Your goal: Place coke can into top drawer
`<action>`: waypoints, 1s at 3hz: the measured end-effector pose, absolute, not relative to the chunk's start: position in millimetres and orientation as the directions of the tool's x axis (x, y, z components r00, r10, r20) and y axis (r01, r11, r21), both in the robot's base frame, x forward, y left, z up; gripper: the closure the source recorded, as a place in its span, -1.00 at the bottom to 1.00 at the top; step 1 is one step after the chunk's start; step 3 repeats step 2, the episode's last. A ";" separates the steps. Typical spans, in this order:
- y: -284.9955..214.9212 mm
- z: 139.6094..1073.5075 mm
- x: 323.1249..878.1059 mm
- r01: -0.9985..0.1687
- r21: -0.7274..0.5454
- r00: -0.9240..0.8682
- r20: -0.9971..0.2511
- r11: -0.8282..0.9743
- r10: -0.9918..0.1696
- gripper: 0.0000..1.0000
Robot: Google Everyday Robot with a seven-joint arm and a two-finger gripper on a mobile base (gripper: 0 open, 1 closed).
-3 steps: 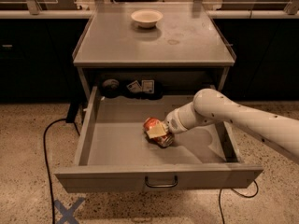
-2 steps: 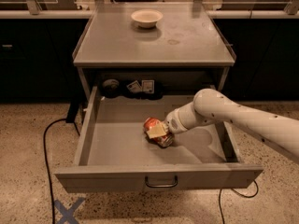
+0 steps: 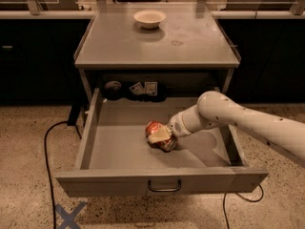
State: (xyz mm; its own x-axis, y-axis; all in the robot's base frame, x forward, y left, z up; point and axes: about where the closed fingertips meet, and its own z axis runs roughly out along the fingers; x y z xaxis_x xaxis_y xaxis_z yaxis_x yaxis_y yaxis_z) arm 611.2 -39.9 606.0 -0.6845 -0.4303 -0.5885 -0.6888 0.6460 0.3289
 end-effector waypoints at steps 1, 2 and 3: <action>-39.8 605.9 611.2 -0.689 0.329 -0.685 -0.588 0.646 -0.430 -1.00; -39.8 605.9 611.2 -0.689 0.329 -0.685 -0.588 0.646 -0.430 -1.00; -39.8 605.9 611.2 -0.689 0.329 -0.685 -0.588 0.646 -0.430 -1.00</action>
Offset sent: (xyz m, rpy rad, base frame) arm 0.0000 0.0000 0.0000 0.0000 0.0000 0.0000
